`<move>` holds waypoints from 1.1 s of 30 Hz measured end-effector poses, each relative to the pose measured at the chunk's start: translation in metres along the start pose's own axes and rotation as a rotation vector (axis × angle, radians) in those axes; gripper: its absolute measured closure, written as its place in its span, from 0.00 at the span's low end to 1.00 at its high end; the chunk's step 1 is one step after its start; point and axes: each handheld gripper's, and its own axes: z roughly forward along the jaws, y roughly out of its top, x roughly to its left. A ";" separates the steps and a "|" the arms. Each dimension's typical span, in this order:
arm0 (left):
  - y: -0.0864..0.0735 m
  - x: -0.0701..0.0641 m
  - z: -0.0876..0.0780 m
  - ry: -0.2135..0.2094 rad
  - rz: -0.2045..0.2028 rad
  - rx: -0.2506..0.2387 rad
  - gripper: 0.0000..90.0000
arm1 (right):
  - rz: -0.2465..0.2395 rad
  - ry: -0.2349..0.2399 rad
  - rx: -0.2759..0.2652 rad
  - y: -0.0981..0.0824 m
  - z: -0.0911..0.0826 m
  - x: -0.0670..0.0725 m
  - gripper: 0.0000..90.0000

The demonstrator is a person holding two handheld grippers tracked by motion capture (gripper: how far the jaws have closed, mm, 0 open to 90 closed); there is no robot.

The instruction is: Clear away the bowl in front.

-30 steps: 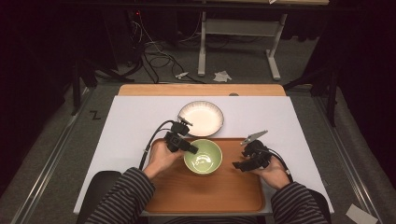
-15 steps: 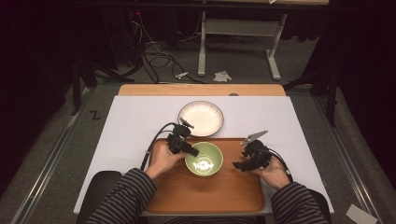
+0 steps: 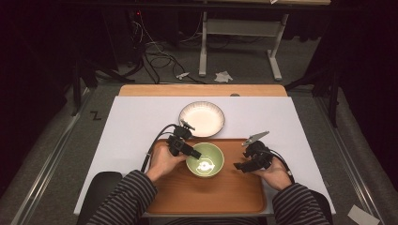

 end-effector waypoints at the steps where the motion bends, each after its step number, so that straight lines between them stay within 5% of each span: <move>1: 0.000 -0.001 -0.003 -0.004 0.002 -0.007 0.66 | 0.001 -0.001 0.000 0.000 0.000 0.000 0.41; 3: 0.002 -0.007 -0.006 -0.029 -0.039 -0.068 0.63 | 0.000 0.000 0.000 0.000 0.000 0.000 0.41; 5: 0.006 -0.009 -0.017 -0.023 -0.032 -0.081 0.60 | 0.002 0.001 0.000 0.000 0.000 -0.001 0.41; 7: 0.010 -0.013 -0.025 -0.045 -0.079 -0.144 0.59 | 0.005 -0.001 0.001 0.000 0.000 -0.001 0.41; 9: 0.011 -0.012 -0.037 -0.055 -0.037 -0.141 0.58 | 0.016 0.001 0.002 0.000 0.000 -0.001 0.41; 18: 0.007 -0.011 -0.063 -0.069 -0.050 -0.204 0.55 | 0.011 0.001 0.006 0.000 0.001 0.000 0.41; 33: 0.005 0.006 -0.069 -0.043 -0.092 -0.237 0.53 | 0.016 0.003 0.007 0.000 0.002 -0.001 0.41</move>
